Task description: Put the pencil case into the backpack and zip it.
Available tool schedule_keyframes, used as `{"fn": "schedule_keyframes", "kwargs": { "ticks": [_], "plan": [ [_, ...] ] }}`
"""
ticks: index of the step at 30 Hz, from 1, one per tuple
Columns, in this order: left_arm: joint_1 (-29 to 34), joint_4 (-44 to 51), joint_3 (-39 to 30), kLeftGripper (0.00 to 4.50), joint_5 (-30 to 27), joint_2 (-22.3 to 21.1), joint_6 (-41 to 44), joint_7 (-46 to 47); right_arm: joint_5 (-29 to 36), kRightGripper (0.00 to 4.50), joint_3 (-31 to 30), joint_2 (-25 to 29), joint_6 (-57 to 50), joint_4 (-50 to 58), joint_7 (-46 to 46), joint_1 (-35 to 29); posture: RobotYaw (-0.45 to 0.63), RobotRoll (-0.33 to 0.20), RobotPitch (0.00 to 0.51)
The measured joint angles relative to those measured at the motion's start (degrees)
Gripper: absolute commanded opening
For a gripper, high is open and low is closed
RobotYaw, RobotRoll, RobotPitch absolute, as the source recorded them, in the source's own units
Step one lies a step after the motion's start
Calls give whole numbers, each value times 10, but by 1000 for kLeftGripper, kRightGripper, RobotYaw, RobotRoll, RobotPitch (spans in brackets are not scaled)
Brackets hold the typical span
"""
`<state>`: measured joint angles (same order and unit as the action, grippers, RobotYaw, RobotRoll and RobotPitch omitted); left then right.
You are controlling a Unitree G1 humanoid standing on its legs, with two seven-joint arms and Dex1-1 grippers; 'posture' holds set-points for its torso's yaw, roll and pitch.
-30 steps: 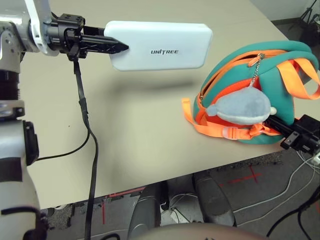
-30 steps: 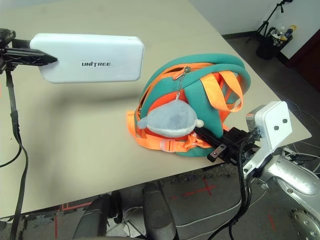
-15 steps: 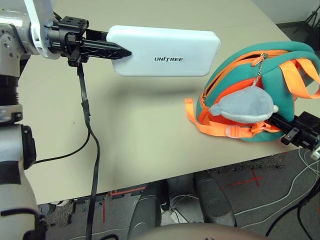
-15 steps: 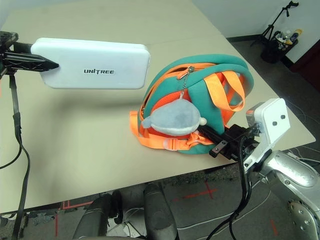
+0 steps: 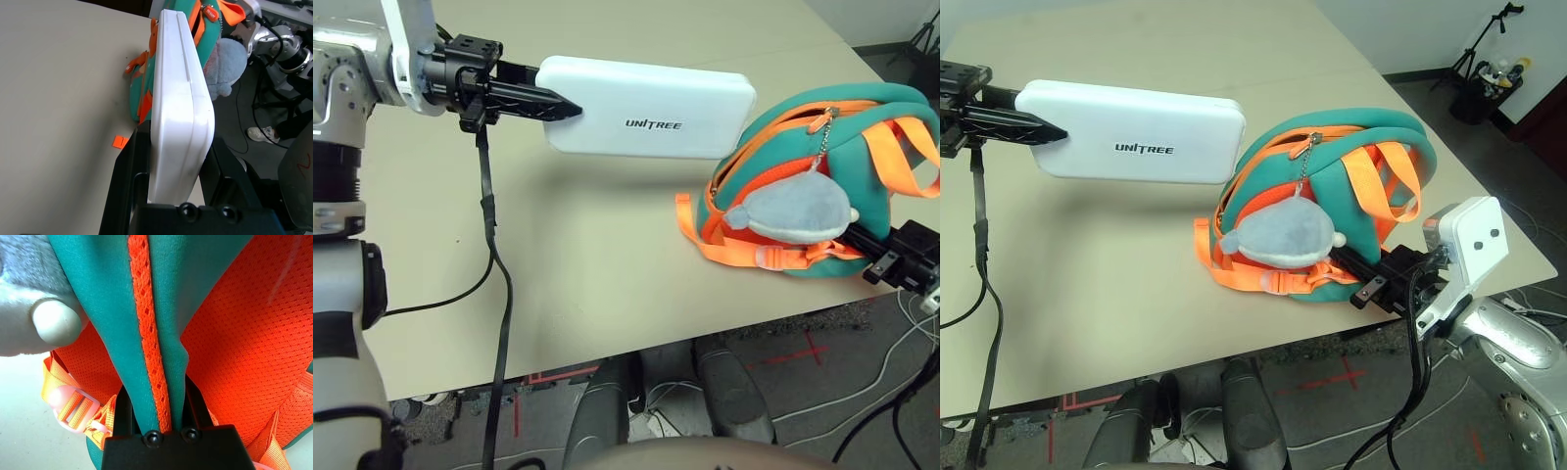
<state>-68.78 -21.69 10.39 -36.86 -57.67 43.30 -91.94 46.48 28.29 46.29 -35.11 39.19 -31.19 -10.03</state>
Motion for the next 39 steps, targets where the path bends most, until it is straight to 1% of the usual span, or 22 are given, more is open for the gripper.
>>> {"fn": "schedule_keyframes", "kwargs": {
  "ticks": [12, 17, 21, 23, 29, 33, 39],
  "plan": [
    [-2, 14, 27, 1434, -35, -10, 2, 1, -6, 485, -4, -4, 0, -2, -2, 4, -211, 0, 169],
    [-29, 13, 65, 1434, -38, -8, -5, 1, -14, 485, -9, -6, 0, -9, -6, 13, -208, 0, 166],
    [-59, -7, 102, 1434, -34, 13, -32, 2, -20, 485, -22, -6, 0, -17, -8, 25, -209, 0, 164],
    [-81, -29, 124, 1434, -21, 37, -54, 2, -22, 485, -26, -7, 0, -20, -8, 32, -211, 0, 163],
    [-117, -80, 175, 1434, 3, 94, -111, 2, -26, 485, -37, -13, 0, -22, -7, 44, -223, 0, 162],
    [-140, -102, 193, 1434, 11, 120, -131, 3, -27, 485, -38, -17, 0, -23, -5, 47, -229, 0, 164],
    [-146, -128, 201, 1434, 26, 161, -149, 5, -31, 485, -41, -24, 0, -22, -1, 48, -229, 0, 170]
  ]
}}
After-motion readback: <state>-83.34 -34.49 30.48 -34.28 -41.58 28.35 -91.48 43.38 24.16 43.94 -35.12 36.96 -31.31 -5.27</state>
